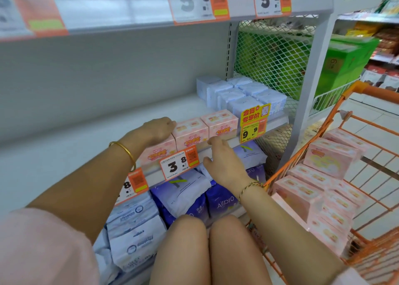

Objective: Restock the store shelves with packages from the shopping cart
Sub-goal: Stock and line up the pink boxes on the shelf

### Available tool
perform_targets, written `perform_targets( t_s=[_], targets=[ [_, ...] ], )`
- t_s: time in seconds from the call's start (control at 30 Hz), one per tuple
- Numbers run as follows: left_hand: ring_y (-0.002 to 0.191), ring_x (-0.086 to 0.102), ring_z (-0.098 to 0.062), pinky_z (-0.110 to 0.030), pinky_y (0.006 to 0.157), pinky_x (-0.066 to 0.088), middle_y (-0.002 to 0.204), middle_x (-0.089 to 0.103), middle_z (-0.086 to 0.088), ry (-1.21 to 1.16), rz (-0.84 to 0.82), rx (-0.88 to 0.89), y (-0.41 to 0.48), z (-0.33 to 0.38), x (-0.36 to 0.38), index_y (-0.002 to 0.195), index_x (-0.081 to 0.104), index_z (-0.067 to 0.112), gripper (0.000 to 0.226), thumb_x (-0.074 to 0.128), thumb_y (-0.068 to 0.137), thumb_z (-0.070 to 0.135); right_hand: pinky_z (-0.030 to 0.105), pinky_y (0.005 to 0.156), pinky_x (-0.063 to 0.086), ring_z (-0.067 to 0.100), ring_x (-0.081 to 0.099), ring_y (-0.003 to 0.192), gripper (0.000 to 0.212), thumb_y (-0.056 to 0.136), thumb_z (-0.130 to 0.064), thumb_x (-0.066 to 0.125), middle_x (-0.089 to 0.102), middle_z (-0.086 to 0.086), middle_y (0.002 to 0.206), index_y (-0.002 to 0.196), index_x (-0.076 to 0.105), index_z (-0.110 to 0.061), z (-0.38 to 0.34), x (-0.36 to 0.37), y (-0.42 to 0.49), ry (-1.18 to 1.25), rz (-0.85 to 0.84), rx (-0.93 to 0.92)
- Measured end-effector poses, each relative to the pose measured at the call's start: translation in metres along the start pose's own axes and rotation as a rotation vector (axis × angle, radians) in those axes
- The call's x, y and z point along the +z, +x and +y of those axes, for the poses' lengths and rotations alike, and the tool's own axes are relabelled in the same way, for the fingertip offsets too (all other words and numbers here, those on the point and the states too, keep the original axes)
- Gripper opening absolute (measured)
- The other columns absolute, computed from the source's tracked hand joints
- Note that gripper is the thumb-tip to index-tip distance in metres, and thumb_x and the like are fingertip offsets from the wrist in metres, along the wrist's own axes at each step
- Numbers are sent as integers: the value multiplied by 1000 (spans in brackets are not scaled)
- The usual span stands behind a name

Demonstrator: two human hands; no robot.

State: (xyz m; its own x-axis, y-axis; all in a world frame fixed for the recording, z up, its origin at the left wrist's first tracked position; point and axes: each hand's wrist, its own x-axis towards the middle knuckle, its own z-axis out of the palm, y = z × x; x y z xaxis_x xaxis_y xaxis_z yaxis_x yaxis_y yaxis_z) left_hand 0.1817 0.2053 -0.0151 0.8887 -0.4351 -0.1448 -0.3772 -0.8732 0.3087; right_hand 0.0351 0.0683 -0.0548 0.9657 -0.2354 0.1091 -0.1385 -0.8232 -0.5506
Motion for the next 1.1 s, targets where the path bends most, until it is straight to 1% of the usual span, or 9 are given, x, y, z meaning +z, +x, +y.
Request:
perform_targets(
  t_s=[0.5, 0.57, 0.63, 0.7, 0.73, 0.8, 0.93, 1.03, 1.1],
  targets=[
    [117, 48, -33, -40, 100, 38, 130, 51, -16, 2, 46, -70, 3, 5, 10, 124, 46, 5, 43, 22, 102, 33, 48, 92, 43, 35, 46, 116, 40, 91, -13, 52, 44, 17, 129, 128, 39, -3, 11, -13, -17, 6, 26, 25],
    [109, 50, -36, -42, 94, 41, 121, 55, -19, 0, 158, -81, 7, 5, 9, 112, 51, 5, 42, 24, 100, 35, 48, 91, 43, 36, 46, 114, 40, 92, -13, 51, 43, 17, 130, 129, 39, -4, 14, -18, -20, -4, 26, 21],
    [102, 51, -40, -41, 87, 42, 111, 57, -23, -79, 376, -34, 9, 16, 11, 98, 55, 2, 38, 29, 98, 30, 49, 91, 43, 37, 46, 114, 41, 93, -14, 50, 42, 18, 130, 131, 38, -4, 17, -25, -25, -13, 22, 22],
    [107, 49, -40, -39, 91, 38, 113, 58, -24, -199, 538, 100, 5, 42, 18, 103, 59, 0, 33, 35, 97, 22, 48, 91, 43, 37, 46, 114, 41, 93, -15, 49, 43, 19, 130, 131, 39, -4, 23, -34, -32, -23, 22, 23],
    [111, 48, -38, -37, 94, 36, 117, 57, -22, -248, 569, 175, 0, 59, 23, 108, 60, 1, 30, 38, 97, 18, 47, 90, 43, 37, 47, 112, 41, 93, -15, 50, 44, 19, 128, 131, 39, -4, 28, -39, -37, -29, 27, 25],
    [116, 46, -33, -34, 97, 32, 121, 54, -19, -325, 545, 310, -10, 97, 38, 114, 59, 4, 27, 43, 95, 15, 45, 88, 43, 38, 47, 110, 38, 92, -14, 50, 46, 20, 124, 128, 42, -3, 42, -51, -46, -44, 51, 49],
    [113, 48, -27, -29, 94, 35, 118, 53, -16, -422, 350, 520, -24, 165, 72, 112, 61, 5, 24, 50, 91, 10, 39, 78, 42, 38, 49, 105, 27, 89, -15, 50, 49, 19, 115, 113, 48, -3, 88, -86, -60, -175, 166, 201],
    [104, 51, -21, -24, 82, 38, 112, 50, -10, -499, 137, 558, -30, 200, 93, 112, 60, 4, 23, 49, 93, 8, 42, 86, 44, 39, 48, 111, 33, 90, -17, 50, 48, 19, 121, 119, 48, -3, 121, -103, -69, -312, 240, 334],
    [106, 53, -22, -23, 83, 39, 117, 51, -11, -507, 52, 558, -30, 214, 105, 113, 60, 4, 23, 49, 93, 8, 44, 88, 43, 39, 43, 117, 38, 89, -13, 49, 41, 19, 129, 125, 43, -3, 142, -108, -72, -338, 315, 461]
  ],
)
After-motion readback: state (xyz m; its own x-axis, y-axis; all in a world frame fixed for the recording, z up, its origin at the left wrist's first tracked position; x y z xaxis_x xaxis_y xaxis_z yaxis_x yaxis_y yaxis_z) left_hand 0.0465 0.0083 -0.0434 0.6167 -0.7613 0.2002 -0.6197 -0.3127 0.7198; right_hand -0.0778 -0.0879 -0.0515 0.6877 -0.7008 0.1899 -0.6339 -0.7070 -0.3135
